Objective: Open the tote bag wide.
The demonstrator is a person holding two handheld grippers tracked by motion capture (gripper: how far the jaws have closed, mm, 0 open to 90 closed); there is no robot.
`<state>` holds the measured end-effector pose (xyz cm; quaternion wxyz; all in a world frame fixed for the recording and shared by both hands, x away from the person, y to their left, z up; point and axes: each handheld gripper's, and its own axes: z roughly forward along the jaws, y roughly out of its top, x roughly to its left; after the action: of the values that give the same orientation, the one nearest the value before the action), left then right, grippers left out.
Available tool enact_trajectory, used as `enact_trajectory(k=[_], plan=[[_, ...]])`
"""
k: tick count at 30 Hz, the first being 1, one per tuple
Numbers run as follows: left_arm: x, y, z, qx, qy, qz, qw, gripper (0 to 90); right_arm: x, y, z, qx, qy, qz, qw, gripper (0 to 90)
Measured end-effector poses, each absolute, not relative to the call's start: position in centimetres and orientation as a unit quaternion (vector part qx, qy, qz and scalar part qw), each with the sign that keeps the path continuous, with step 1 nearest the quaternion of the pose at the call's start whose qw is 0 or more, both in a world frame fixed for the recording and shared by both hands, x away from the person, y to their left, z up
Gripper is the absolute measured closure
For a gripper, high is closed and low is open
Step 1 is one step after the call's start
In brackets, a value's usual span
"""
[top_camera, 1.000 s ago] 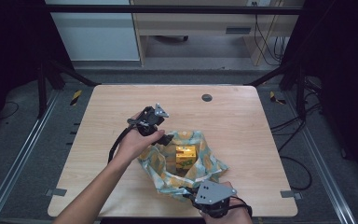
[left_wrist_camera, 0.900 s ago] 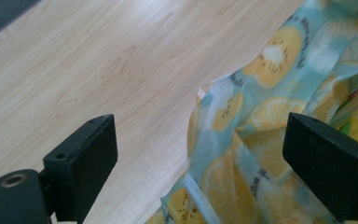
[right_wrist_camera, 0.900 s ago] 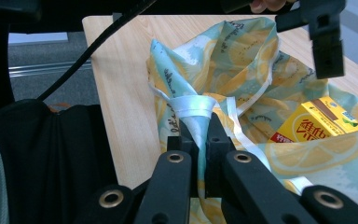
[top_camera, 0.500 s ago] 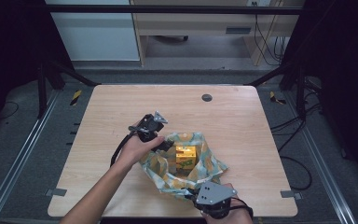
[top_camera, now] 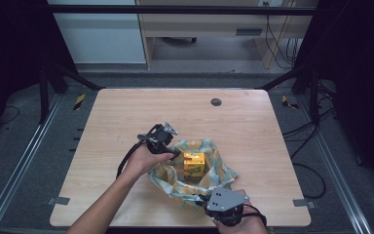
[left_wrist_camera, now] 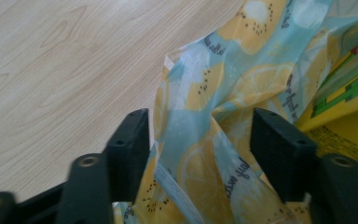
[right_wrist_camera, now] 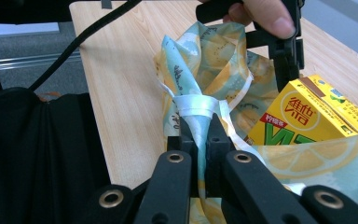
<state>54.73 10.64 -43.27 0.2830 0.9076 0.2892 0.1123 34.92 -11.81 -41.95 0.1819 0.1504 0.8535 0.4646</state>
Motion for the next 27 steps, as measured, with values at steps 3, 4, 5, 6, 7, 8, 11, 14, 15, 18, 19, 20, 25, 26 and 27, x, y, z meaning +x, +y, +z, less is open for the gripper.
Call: enact_trajectory(k=[3,4,5,6,7,8,11,14,15,18,19,20,25,26,27], plan=[[54.6,10.7,-43.2,0.914,0.278,0.11,0.273,67.2,35.0,-11.8,-41.9,0.15,0.854,0.463,0.182,89.9],[54.6,10.7,-43.2,0.914,0.278,0.11,0.273,72.4,35.0,-11.8,-41.8,0.149,0.855,0.463,0.183,90.0],[54.5,10.8,-43.2,0.914,0.281,0.104,0.273,78.4,35.1,-11.9,-41.8,0.149,0.855,0.462,0.183,89.9],[54.5,10.8,-43.2,0.914,0.281,0.104,0.273,83.1,35.1,-11.9,-41.8,0.149,0.855,0.462,0.183,89.9],[54.5,10.9,-43.3,0.915,0.284,0.103,0.269,86.6,35.2,-12.0,-41.8,0.152,0.855,0.461,0.184,89.9],[54.5,10.9,-43.3,0.915,0.284,0.103,0.269,88.2,35.2,-12.0,-41.8,0.152,0.855,0.461,0.184,89.9],[54.5,11.3,-43.1,0.906,0.296,0.109,0.282,89.6,35.2,-12.2,-41.6,0.151,0.855,0.46,0.185,90.0],[54.2,11.6,-42.8,0.901,0.299,0.12,0.29,90.0,35.4,-12.5,-41.5,0.156,0.855,0.458,0.187,90.0],[54.2,11.6,-42.8,0.901,0.299,0.12,0.29,90.0,35.4,-12.5,-41.5,0.156,0.855,0.458,0.187,89.9],[53.7,11.7,-42.2,0.897,0.297,0.129,0.302,90.0,35.4,-12.6,-41.3,0.156,0.856,0.456,0.189,89.9],[53.7,11.7,-42.2,0.897,0.297,0.129,0.302,90.0,35.4,-12.6,-41.3,0.156,0.856,0.456,0.189,90.0],[53.6,11.8,-42.0,0.895,0.298,0.131,0.306,90.0,35.4,-12.6,-41.2,0.156,0.856,0.455,0.189,90.0],[53.1,12.4,-40.9,0.882,0.303,0.141,0.332,90.0,35.4,-12.9,-41.0,0.158,0.857,0.451,0.191,89.9],[53.0,12.5,-40.7,0.88,0.303,0.141,0.337,90.0,35.4,-13.0,-40.9,0.159,0.857,0.451,0.193,90.0],[53.0,12.5,-40.7,0.88,0.303,0.141,0.337,90.0,35.5,-13.1,-40.9,0.16,0.857,0.451,0.194,90.0]])
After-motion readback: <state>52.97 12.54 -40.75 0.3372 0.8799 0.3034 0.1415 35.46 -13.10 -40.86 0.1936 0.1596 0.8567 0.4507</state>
